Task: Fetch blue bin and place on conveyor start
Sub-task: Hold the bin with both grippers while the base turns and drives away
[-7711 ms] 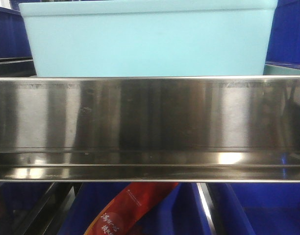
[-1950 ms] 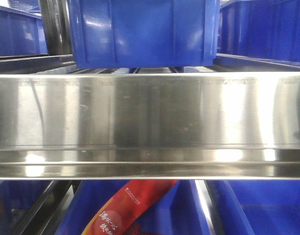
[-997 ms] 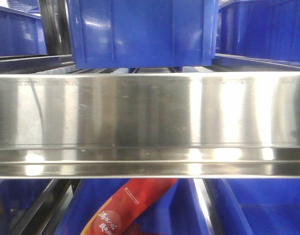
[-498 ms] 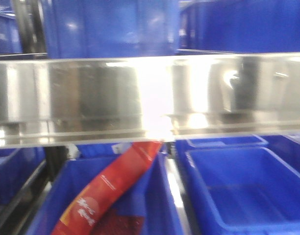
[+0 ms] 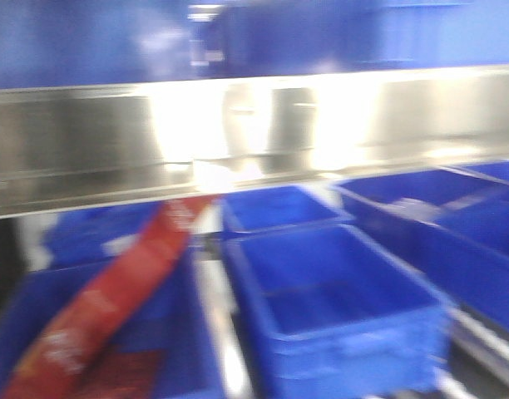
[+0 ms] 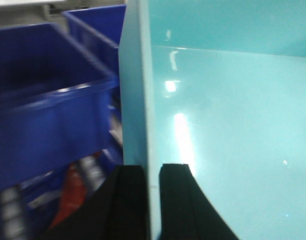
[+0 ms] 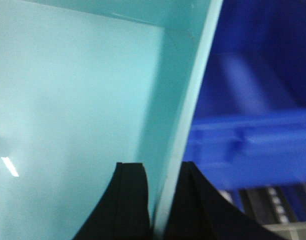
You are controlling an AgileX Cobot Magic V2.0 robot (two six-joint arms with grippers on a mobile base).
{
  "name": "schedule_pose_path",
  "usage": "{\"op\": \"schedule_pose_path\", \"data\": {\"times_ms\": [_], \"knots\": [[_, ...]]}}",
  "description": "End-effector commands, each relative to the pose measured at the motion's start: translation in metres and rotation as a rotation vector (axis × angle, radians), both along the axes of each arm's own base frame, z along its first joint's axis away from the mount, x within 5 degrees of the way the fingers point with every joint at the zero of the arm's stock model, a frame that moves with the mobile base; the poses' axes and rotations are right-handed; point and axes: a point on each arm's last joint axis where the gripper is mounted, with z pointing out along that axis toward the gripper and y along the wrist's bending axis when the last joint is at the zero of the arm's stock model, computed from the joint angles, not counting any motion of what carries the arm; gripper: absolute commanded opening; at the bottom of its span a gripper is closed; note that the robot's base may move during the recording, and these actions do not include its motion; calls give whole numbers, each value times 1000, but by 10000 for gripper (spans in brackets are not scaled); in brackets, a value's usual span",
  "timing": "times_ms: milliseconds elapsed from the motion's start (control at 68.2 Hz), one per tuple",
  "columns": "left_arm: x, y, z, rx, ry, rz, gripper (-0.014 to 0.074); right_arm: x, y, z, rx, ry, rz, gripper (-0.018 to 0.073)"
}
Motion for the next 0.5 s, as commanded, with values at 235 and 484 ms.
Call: {"op": "schedule_pose_path", "data": {"times_ms": [235, 484], "knots": [[-7, -5, 15, -104, -85, -47, -111, 1, 5, 5, 29, -47, 34, -153], [-7, -5, 15, -104, -85, -47, -111, 1, 5, 5, 29, -47, 34, -153]]}}
